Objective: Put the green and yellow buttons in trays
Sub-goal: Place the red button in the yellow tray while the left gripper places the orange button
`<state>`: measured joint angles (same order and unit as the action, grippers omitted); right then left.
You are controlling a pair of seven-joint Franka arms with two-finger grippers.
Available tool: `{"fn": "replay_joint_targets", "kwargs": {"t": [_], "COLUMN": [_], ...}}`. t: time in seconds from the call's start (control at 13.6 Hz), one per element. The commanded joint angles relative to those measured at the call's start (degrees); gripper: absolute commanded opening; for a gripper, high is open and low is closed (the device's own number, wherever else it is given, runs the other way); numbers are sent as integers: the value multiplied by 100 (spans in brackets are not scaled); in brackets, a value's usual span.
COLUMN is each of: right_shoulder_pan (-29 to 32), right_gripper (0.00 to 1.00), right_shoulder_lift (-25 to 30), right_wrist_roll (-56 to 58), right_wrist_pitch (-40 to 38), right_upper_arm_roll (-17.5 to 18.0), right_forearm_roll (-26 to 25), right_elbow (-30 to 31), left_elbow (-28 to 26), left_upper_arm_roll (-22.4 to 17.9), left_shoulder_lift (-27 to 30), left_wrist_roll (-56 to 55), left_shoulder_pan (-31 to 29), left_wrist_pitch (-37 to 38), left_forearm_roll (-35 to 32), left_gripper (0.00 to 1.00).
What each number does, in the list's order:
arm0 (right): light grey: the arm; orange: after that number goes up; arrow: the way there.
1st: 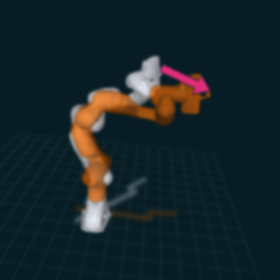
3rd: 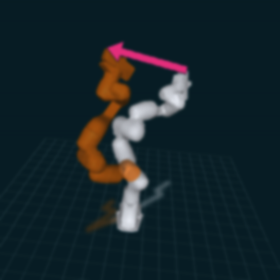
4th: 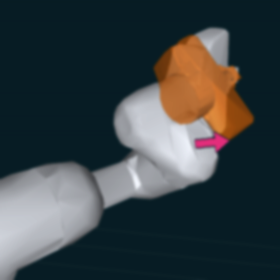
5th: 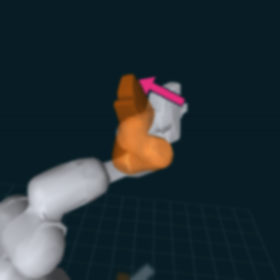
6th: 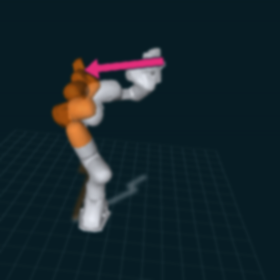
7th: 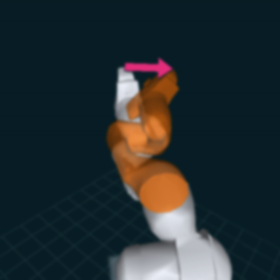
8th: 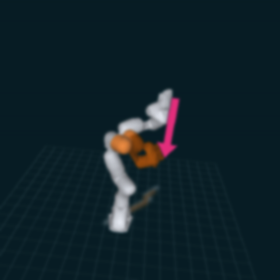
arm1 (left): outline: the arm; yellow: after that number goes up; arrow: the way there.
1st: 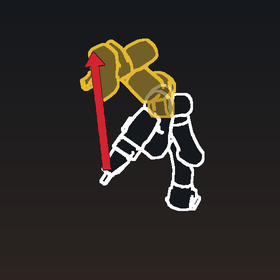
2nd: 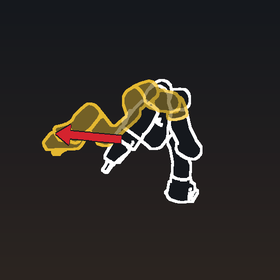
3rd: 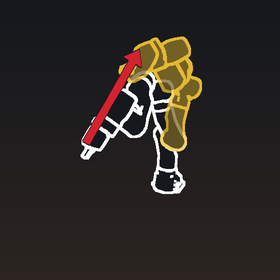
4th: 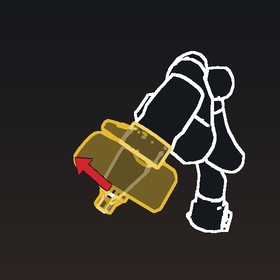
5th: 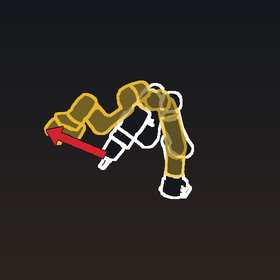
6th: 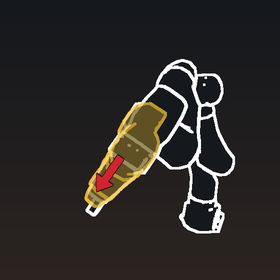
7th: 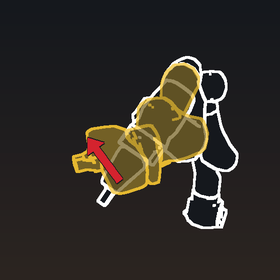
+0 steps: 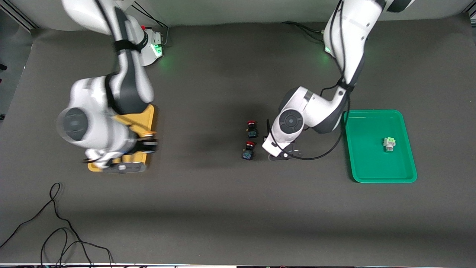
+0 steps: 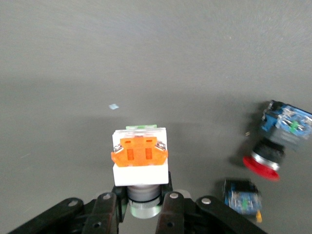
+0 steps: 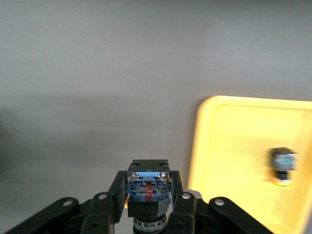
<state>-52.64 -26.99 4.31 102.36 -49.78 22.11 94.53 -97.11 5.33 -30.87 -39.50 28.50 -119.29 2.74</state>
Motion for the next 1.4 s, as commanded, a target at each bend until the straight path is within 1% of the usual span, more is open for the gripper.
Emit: {"fn": "replay_joint_targets", "kwargs": {"t": [0.0,0.15,0.29,0.37,0.44,0.51,0.59,0.66,0.74,0.81,0.88,0.96,1.03,1.1,1.18,1.32], "right_shoulder_pan": [-141,-54,-19,-10,-18,-27,-19,-18,-27,-19,-18,-27,-27,-45,-97,-98], "right_gripper": [27,27,27,27,27,27,27,36,63,99,100,100,100,100,100,100], "right_shoulder_lift": [325,317,168,-50,-270,-437,-535,-571,-571,-580,-545,-492,-466,-474,-474,-422], "right_wrist_roll": [1119,1851,2649,2958,3231,3451,3532,3533,3463,3436,3392,3261,3034,2788,2446,1874], "right_wrist_pitch": [571,1510,2617,2918,2939,2939,2939,2930,2921,2895,2851,2607,2152,1713,1308,368], "right_upper_arm_roll": [-513,-585,-576,-559,-550,-541,-541,-541,-541,-541,-541,-559,-594,-716,-856,-893], "right_forearm_roll": [30,205,792,1151,1520,1776,1875,1876,1876,1876,1876,1858,1788,1622,1229,735], "right_elbow": [1002,1819,2654,2858,2878,2869,2869,2861,2834,2782,2694,2528,2265,1932,1520,720], "left_elbow": [225,752,1393,1622,1703,1686,1660,1634,1546,1389,1187,889,547,152,-261,-1079], "left_upper_arm_roll": [-15,-15,-6,-6,-15,-15,-23,-23,-23,-32,-32,-32,-32,-23,-32,-32], "left_shoulder_lift": [730,881,925,951,1030,1109,1136,1136,1136,1136,1128,1136,1154,1180,1198,1250], "left_wrist_roll": [38,266,607,1001,1414,1888,2450,2951,3383,3726,4026,4203,4352,4424,4424,4424], "left_shoulder_pan": [-222,-406,-774,-994,-1283,-1608,-1916,-2267,-2557,-2787,-3032,-3139,-3280,-3368,-3386,-3404], "left_wrist_pitch": [1131,2054,3012,3426,3647,3728,3789,3807,3773,3677,3519,3231,2862,2406,1888,807], "left_forearm_roll": [-63,-37,-2,7,7,-10,-54,-63,-72,-89,-185,-282,-335,-335,-335,-335], "left_gripper": [0,0,0,0,0,0,0,0,0,0,0,0,0,0,0,0]}}
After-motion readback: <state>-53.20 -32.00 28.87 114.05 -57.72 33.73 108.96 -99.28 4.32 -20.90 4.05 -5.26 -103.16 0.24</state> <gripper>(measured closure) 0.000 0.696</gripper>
